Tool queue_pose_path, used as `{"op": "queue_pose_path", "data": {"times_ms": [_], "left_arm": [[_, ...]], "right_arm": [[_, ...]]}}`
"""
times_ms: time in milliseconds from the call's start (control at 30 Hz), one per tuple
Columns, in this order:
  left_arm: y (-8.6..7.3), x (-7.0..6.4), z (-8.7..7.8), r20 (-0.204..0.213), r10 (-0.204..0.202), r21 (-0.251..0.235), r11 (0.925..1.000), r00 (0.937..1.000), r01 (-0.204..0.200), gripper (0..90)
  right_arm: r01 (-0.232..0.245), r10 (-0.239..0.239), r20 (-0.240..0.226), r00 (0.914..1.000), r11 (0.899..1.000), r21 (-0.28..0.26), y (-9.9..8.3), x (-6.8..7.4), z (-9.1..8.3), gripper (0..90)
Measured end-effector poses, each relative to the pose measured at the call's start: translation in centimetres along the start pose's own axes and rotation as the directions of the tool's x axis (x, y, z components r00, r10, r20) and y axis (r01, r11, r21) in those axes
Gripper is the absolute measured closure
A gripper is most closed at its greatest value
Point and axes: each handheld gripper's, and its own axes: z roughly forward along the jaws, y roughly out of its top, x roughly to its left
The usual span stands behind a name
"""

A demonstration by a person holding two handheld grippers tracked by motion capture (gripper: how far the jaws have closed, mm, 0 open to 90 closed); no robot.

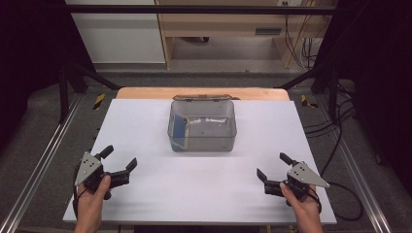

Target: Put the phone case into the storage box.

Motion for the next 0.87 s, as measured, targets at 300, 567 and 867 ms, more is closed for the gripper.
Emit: {"op": "queue_pose_path", "data": {"times_ms": [300,567,867], "left_arm": [[-0.7,-0.4,-0.2,0.018,-0.024,0.004,0.9997,0.9995,0.024,2.2],[-1.5,-0.9,-0.5,0.044,-0.042,0.024,0.9989,0.9981,0.041,2.2],[-1.1,-1.3,-1.0,0.031,-0.025,-0.004,0.9997,0.9992,0.025,2.2]], "right_arm": [[-0.001,0.001,0.001,1.0000,1.000,-0.002,0.0,0.0,0.0,2.8],[-0.004,0.004,0.002,1.0000,1.000,-0.009,0.0,-0.1,-0.1,2.7],[-0.007,0.007,0.005,1.0000,0.999,-0.041,0.0,-0.2,-0.2,2.7]]}}
